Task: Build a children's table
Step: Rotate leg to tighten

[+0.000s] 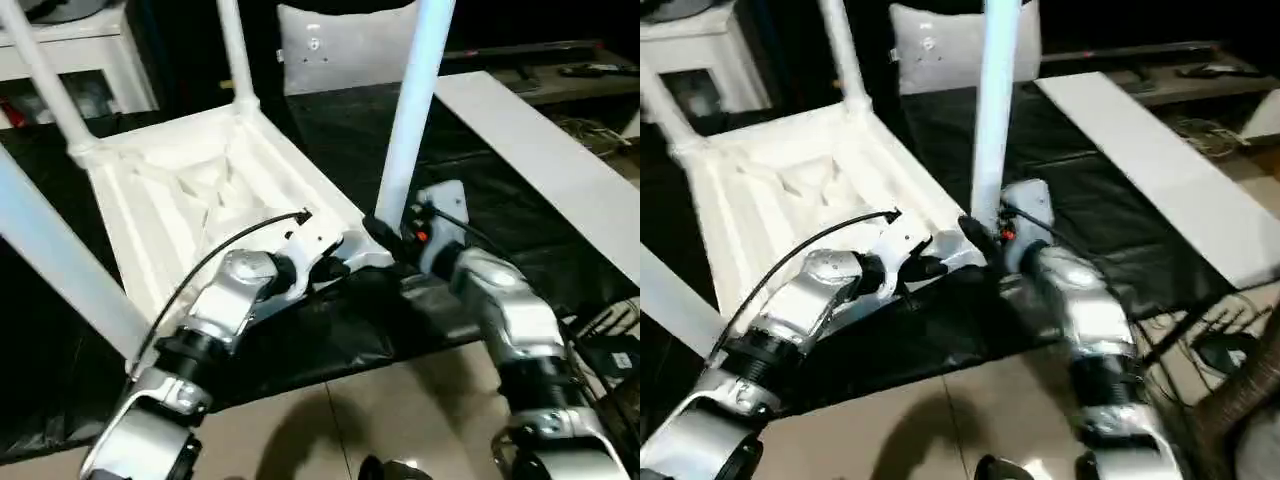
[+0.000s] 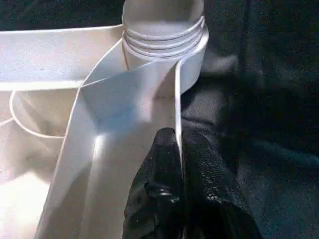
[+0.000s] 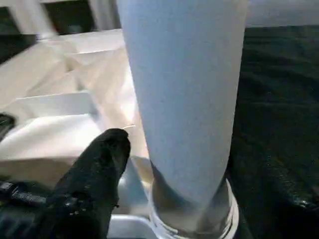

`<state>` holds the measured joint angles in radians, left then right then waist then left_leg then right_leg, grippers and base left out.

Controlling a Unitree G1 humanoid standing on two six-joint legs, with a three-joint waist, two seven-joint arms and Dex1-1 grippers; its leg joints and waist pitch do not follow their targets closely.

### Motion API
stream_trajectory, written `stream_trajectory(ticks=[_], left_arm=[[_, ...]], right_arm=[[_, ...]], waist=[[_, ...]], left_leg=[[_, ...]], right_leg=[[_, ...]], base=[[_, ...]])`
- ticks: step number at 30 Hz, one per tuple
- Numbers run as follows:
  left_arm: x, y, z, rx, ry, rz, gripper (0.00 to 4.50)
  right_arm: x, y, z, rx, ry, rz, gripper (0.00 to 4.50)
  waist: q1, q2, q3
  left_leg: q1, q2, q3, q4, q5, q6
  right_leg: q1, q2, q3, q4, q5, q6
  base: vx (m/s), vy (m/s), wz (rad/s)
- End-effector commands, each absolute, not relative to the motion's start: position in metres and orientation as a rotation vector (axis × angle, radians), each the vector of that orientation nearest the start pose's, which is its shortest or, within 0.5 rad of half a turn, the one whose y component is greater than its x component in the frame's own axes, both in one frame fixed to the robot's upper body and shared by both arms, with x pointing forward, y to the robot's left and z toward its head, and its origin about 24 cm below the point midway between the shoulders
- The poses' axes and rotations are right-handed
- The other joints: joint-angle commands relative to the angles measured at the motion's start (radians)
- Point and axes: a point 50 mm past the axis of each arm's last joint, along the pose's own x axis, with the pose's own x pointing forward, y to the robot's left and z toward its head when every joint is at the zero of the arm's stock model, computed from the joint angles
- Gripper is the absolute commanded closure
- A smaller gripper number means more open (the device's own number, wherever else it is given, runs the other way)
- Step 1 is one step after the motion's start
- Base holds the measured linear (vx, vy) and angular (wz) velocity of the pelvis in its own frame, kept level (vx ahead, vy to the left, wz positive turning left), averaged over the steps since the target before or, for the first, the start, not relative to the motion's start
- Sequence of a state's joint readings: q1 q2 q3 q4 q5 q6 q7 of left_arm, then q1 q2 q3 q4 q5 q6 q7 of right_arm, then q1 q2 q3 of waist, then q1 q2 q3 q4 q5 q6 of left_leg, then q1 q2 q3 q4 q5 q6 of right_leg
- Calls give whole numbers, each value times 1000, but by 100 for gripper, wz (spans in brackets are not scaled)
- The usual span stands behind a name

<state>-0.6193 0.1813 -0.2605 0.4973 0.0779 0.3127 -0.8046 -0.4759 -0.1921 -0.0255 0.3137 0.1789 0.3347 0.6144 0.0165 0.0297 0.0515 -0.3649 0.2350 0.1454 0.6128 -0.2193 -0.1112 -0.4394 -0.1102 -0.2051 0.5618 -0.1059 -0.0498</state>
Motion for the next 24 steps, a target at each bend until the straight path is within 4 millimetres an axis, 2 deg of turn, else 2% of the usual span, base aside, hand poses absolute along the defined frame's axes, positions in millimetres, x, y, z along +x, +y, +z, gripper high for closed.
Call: stream_trajectory(ticks=[1,2,3,4,7,9,12,14,15,16,18,20,24], left_arm=[[332,78,81,362,245,-1090,450],[330,81,78,369,258,-1123,450],[330,81,78,369,258,-1123,450],[325,87,75,384,260,-1203,450],[320,93,73,425,263,-1300,450],[318,95,73,438,264,-1340,450],[315,104,72,474,295,-1423,450],[312,114,70,543,333,-1516,450],[312,114,70,543,333,-1516,450],[311,118,69,581,349,-1564,450],[308,122,69,618,369,-1636,450],[307,123,70,619,371,-1674,450],[306,122,72,639,368,-1719,450]], right_arm=[[324,-137,79,35,178,770,69],[322,-145,80,12,170,811,69],[322,-145,80,12,170,811,60],[317,-159,82,-28,166,892,43],[311,-169,83,-51,177,979,34],[309,-171,83,-62,181,1011,6],[305,-177,86,-92,190,1088,6],[299,-177,88,-114,216,1225,6],[299,-177,88,-114,216,1225,31],[295,-176,89,-121,232,1294,40],[291,-175,89,-113,261,1390,45],[290,-174,89,-119,276,1431,84],[290,-171,88,-128,287,1472,101]], waist=[[20,-6,-92],[22,-7,-91],[26,-4,-90],[33,-5,-86],[42,-6,-84],[51,-6,-84],[66,-6,-85],[76,-4,-87],[80,-4,-85],[83,-10,-86],[91,-8,-87],[96,-7,-88],[102,-11,-88]], left_leg=[[-9,-12,18,-52,-18,157],[-9,-11,19,-53,-27,149],[-7,-11,20,-54,-41,141],[-2,-10,22,-56,-83,121],[3,-12,22,-59,-133,111],[6,-9,22,-60,-134,103],[6,-7,22,-62,-127,93],[13,-4,23,-62,-126,93],[14,-4,22,-63,-130,96],[11,-2,22,-63,-132,102],[11,-1,23,-63,-133,100],[11,2,23,-64,-126,94],[10,1,23,-65,-111,82]], right_leg=[[101,-40,61,-52,-282,-101],[100,-39,62,-53,-296,-97],[100,-40,60,-58,-315,-89],[97,-39,59,-67,-366,-71],[97,-37,57,-76,-423,-45],[93,-36,58,-75,-419,-45],[93,-37,59,-72,-427,-43],[88,-36,62,-71,-412,-53],[87,-36,61,-72,-412,-58],[91,-35,63,-66,-398,-63],[91,-37,63,-64,-397,-67],[91,-39,66,-61,-390,-72],[92,-40,67,-59,-388,-75]], base=[[0,0,0],[0,0,0],[0,0,0],[0,0,0],[0,0,0],[0,0,0],[0,0,0],[0,0,0],[0,0,0],[0,0,0],[0,0,0],[0,0,0],[0,0,0]])
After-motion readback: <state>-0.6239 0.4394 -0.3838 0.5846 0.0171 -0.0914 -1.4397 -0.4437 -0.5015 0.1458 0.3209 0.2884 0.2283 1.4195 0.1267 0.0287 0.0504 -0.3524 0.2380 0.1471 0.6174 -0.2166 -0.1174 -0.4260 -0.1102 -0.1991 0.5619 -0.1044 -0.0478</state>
